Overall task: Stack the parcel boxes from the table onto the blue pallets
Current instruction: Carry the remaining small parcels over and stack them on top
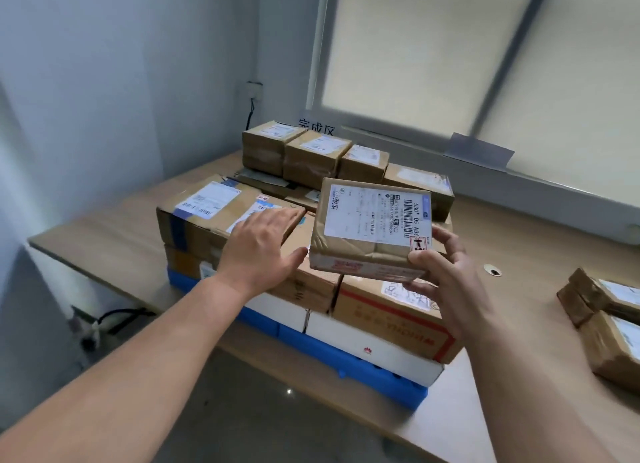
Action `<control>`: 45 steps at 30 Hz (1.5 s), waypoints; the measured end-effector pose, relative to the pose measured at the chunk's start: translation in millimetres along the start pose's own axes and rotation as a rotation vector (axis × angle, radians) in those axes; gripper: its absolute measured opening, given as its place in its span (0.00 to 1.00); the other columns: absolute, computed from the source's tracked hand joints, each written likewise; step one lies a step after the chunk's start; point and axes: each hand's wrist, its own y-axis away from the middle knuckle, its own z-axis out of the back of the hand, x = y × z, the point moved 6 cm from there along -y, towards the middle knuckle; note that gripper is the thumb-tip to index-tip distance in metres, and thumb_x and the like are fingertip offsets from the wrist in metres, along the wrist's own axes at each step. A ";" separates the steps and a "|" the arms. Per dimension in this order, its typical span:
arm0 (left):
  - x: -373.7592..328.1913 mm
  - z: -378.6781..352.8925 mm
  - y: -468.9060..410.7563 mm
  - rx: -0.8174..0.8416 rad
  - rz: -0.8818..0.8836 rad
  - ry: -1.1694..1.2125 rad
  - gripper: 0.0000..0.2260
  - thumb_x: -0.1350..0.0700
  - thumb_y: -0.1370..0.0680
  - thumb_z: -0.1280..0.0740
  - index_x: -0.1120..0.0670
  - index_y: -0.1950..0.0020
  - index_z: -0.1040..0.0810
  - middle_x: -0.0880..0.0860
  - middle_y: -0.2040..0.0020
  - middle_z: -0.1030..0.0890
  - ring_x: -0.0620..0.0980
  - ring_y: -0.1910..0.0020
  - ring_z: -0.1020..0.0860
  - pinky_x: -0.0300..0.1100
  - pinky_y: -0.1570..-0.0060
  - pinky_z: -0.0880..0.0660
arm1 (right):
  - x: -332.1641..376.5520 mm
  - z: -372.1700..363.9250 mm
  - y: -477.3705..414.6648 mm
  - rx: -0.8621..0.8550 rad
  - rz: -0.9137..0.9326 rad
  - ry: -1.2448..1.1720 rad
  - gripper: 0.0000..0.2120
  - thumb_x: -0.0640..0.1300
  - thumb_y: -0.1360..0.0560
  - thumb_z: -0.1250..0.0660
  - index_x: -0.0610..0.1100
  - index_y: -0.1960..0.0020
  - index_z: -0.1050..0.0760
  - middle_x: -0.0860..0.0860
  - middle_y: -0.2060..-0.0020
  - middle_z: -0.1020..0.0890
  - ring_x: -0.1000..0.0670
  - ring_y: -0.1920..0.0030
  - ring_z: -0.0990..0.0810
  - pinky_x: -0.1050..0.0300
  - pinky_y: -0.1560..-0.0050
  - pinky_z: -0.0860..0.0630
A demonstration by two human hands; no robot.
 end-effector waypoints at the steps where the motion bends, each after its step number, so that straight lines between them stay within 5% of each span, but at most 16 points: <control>1: 8.2 0.0 -4.1 0.011 0.015 -0.015 0.28 0.43 0.24 0.35 0.51 0.27 0.36 0.51 0.30 0.29 0.50 0.32 0.33 0.47 0.36 0.35 | -0.3 -7.5 -9.3 0.001 0.001 0.003 0.24 0.45 0.36 0.31 0.58 0.43 0.30 0.50 0.50 0.16 0.44 0.49 0.17 0.42 0.44 0.23; 11: 73.0 -9.7 -61.9 0.085 0.058 -0.127 0.31 0.42 0.25 0.35 0.50 0.25 0.40 0.49 0.27 0.34 0.49 0.28 0.37 0.45 0.31 0.41 | -8.4 -55.1 -110.9 0.023 -0.005 -0.091 0.16 0.39 0.26 0.32 0.57 0.46 0.31 0.45 0.48 0.18 0.43 0.49 0.19 0.44 0.49 0.22; 18: 111.5 -19.4 -93.2 0.151 0.096 -0.143 0.38 0.38 0.26 0.35 0.53 0.23 0.46 0.51 0.25 0.39 0.50 0.25 0.42 0.43 0.28 0.46 | -19.0 -91.3 -162.8 0.041 -0.030 -0.060 0.21 0.46 0.30 0.29 0.54 0.40 0.31 0.45 0.49 0.17 0.43 0.51 0.18 0.44 0.48 0.23; 27: 186.5 -25.1 -132.9 0.187 0.085 -0.027 0.38 0.40 0.28 0.32 0.51 0.23 0.44 0.48 0.27 0.34 0.49 0.29 0.36 0.46 0.34 0.35 | -30.9 -162.0 -194.6 -0.026 -0.140 -0.032 0.21 0.46 0.27 0.31 0.51 0.36 0.32 0.44 0.51 0.17 0.46 0.57 0.18 0.50 0.55 0.22; 33: 232.8 -22.9 -166.7 0.256 -0.011 0.079 0.39 0.39 0.28 0.31 0.50 0.23 0.45 0.48 0.28 0.32 0.48 0.31 0.33 0.46 0.38 0.31 | -31.7 -213.7 -214.2 -0.094 -0.234 -0.035 0.21 0.47 0.27 0.31 0.50 0.36 0.33 0.44 0.50 0.18 0.46 0.52 0.17 0.54 0.60 0.21; 41: 280.1 -43.1 -184.5 0.355 -0.003 0.294 0.40 0.46 0.26 0.31 0.44 0.23 0.54 0.50 0.34 0.25 0.52 0.40 0.23 0.49 0.45 0.23 | -35.2 -254.6 -228.9 -0.154 -0.286 0.136 0.17 0.53 0.24 0.36 0.50 0.36 0.30 0.47 0.50 0.19 0.47 0.47 0.20 0.45 0.44 0.22; 45: 289.4 -56.1 -184.9 0.400 0.015 0.408 0.39 0.49 0.24 0.32 0.42 0.23 0.56 0.49 0.32 0.28 0.52 0.37 0.25 0.50 0.42 0.24 | -34.9 -263.6 -226.5 -0.119 -0.237 0.241 0.16 0.52 0.24 0.33 0.53 0.38 0.30 0.55 0.47 0.20 0.55 0.46 0.23 0.59 0.51 0.25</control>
